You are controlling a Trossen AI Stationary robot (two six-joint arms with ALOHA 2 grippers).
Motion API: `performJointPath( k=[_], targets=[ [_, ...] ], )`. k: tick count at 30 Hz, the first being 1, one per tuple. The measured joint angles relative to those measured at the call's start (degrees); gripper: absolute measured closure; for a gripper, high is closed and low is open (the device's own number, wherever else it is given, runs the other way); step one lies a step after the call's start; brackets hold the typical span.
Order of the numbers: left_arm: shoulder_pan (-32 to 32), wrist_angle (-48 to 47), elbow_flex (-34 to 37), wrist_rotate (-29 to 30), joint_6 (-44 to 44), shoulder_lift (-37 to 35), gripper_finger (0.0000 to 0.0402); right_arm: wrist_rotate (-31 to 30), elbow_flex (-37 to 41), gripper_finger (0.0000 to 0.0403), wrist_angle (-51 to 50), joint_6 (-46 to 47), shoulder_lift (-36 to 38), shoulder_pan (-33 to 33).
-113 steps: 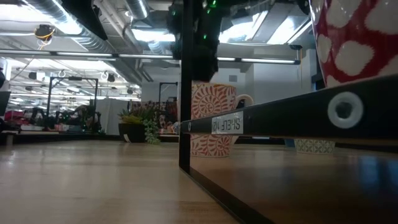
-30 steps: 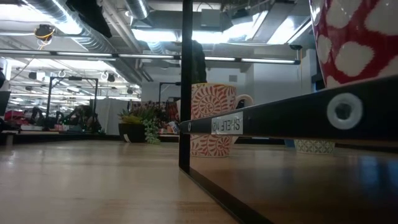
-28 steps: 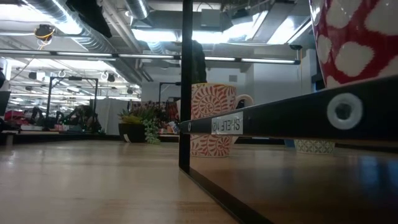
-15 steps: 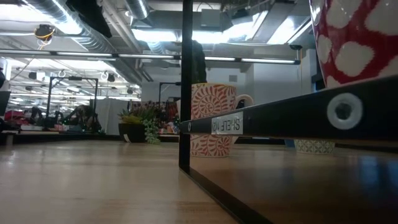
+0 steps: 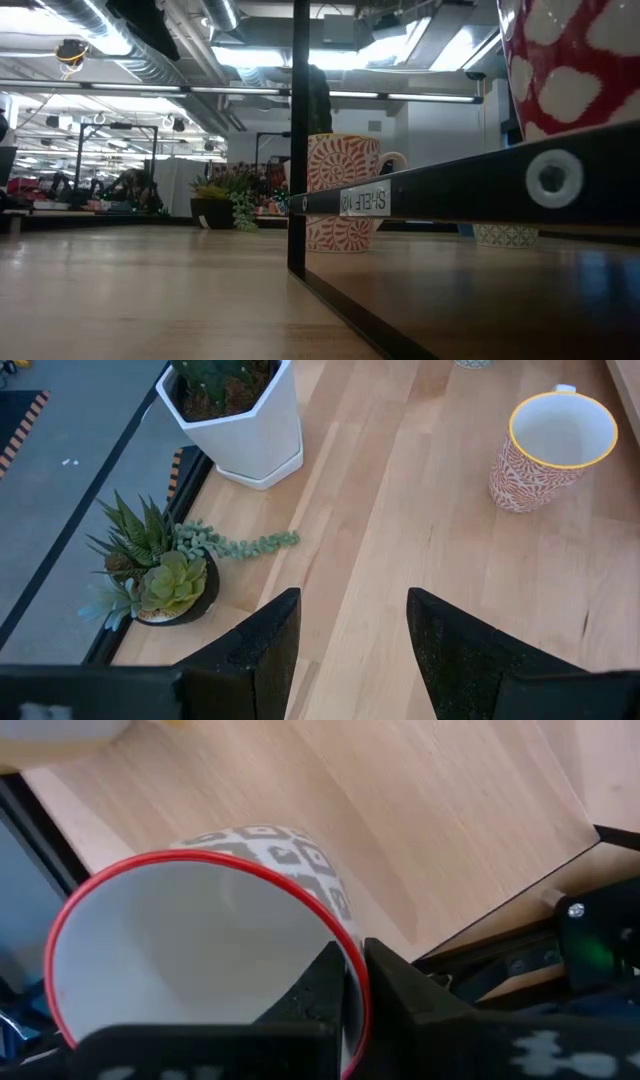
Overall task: Place coffee mugs
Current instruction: Put the gray mug on the shelf, then put the blue mug on the shelf
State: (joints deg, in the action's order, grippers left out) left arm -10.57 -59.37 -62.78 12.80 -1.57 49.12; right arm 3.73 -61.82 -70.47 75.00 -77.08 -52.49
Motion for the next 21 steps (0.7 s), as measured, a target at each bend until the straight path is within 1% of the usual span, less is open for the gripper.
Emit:
performJointPath(
  k=[5,7,16,18,21],
  targets=[
    [0.0,0.0,0.0,0.0,-1.1,0.0,0.0223,0.8,0.0,0.0383,0.6,-0.2,0.0,0.0],
    [0.0,0.0,0.0,0.0,-1.1,0.0,0.0223,1.1,0.0,0.0376,1.1,-0.2,0.0,0.0],
    [0.0,0.0,0.0,0.0,-1.1,0.0,0.0223,1.9,-0.2,0.0292,1.4,-0.2,0.1,0.0],
    [0.0,0.0,0.0,0.0,-1.1,0.0,0.0223,1.9,-0.2,0.0281,1.4,-0.2,0.1,0.0],
    [0.0,0.0,0.0,0.0,-1.1,0.0,0.0223,1.9,-0.2,0.0275,1.4,-0.3,0.4,0.0]
  ],
)
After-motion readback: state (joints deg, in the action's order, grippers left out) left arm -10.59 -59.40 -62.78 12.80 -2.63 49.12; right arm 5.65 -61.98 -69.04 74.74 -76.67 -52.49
